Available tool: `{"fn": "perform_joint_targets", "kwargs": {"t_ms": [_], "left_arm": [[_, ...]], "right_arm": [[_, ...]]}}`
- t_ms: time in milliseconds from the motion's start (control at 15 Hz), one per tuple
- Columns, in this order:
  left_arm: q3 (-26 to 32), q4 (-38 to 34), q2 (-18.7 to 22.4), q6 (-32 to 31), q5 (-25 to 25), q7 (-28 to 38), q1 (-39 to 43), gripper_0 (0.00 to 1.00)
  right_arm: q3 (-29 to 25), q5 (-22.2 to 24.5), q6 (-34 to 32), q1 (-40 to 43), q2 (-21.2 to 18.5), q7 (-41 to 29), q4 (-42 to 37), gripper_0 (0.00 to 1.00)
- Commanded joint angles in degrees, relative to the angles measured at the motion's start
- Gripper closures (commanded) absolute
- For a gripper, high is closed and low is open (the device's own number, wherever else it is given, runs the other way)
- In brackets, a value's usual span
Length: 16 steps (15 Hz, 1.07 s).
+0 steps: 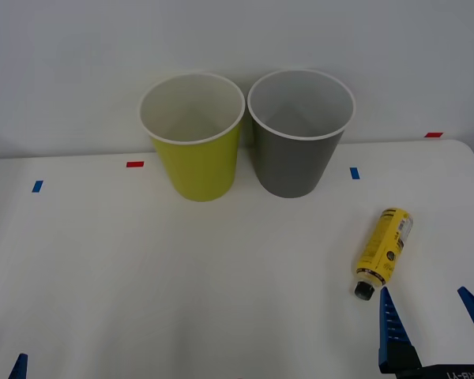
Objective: Put cans in the gray bin and PET bottles in the light green bin.
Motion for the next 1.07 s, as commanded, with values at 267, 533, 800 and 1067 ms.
{"fn": "perform_joint_targets", "kwargs": {"t_ms": [267, 533, 800, 1067], "left_arm": [[0.0, 0.0, 0.0, 0.0, 0.0, 0.0, 0.0, 0.0], [0.0, 0.0, 0.0, 0.0, 0.0, 0.0, 0.0, 0.0], [0.0, 0.0, 0.0, 0.0, 0.0, 0.0, 0.0, 0.0], [0.0, 0.0, 0.0, 0.0, 0.0, 0.0, 0.0, 0.0]], "right_arm": [[0.0, 0.0, 0.0, 0.0, 0.0, 0.0, 0.0, 0.0], [0.0, 0.0, 0.0, 0.0, 0.0, 0.0, 0.0, 0.0], [0.0, 0.0, 0.0, 0.0, 0.0, 0.0, 0.0, 0.0], [0.0, 0.0, 0.0, 0.0, 0.0, 0.0, 0.0, 0.0]]}}
